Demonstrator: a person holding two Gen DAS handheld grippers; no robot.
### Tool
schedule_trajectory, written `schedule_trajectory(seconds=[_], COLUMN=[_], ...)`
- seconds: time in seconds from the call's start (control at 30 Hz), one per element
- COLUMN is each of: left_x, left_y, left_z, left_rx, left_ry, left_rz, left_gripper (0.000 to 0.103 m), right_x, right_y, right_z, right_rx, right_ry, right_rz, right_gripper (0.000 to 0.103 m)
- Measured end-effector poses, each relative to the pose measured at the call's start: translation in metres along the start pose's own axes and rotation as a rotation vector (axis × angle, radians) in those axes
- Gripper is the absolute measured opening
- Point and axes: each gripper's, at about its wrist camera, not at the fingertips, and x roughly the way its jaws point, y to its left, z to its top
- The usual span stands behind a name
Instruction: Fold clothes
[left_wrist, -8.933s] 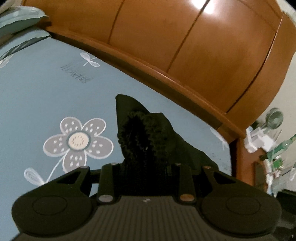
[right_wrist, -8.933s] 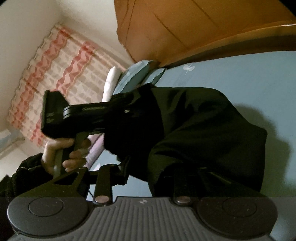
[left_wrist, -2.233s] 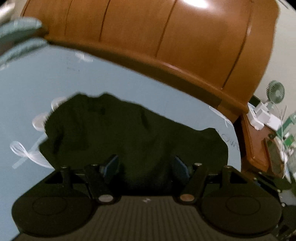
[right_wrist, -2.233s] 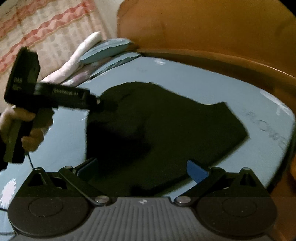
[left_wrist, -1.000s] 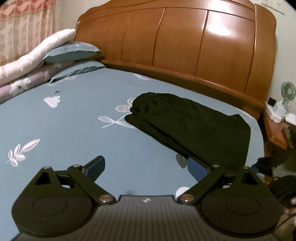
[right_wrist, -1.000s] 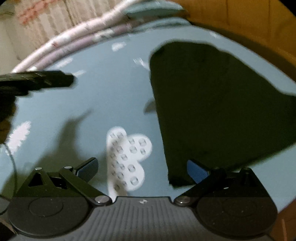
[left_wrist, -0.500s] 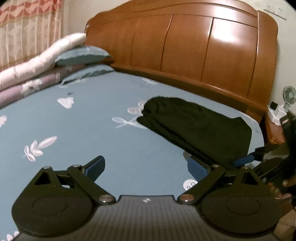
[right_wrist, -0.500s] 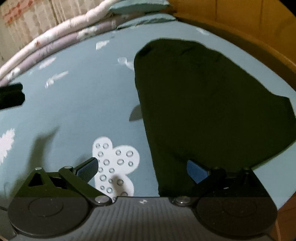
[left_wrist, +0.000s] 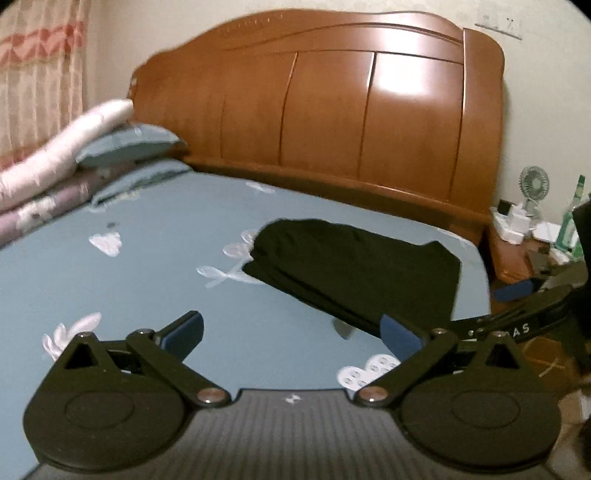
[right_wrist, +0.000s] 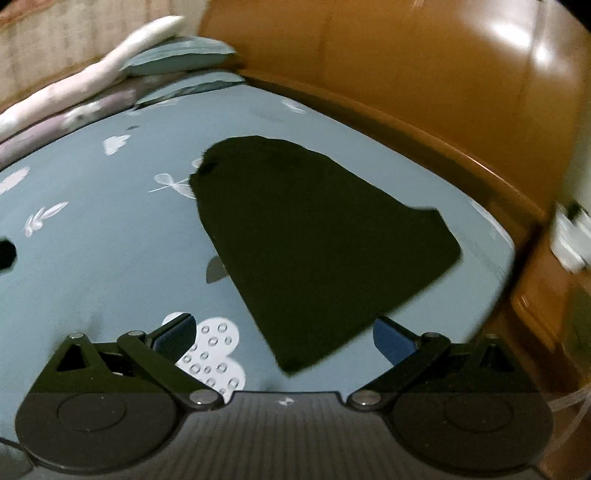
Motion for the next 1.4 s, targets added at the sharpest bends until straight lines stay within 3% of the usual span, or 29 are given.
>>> schedule_trajectory(seconds=[0.17,0.3,0.73,0.93,1.4], left_x=[-0.001,0.004,0.031,0.044,0.046], left_y=[-0.002,-0.006,-0.008,-0.018,-0.028], left_z=[0.002,0.003,0.013,0.011,0.019], left_rx=[-0.040,-0.030,-0.053,-0.035,-0.003], left_ry=[0.065,0.163,0.317,0.363,0.425], left_rz=[-0.063,-0.096,-0.151,-0.154,-0.086], left_gripper=[0.102,0.102,0.102,0.102,0.102], right_x=[-0.020,-0.029,-0.036,-0.035,-0.025], right_y=[0.012,0.020,0.034,0.028,0.015], right_z=[-0.010,-0.015,-0.023,-0.023,-0.014], right_rx=[0.101,0.157,0.190,0.199,0.229], right_ry=[0.016,0.036,0.133,0.131,0.123], right_rz=[-0.041,-0.062,-0.091,-0.091,-0.047], right_gripper=[0.103,0.103,0.103,0.103,0.103])
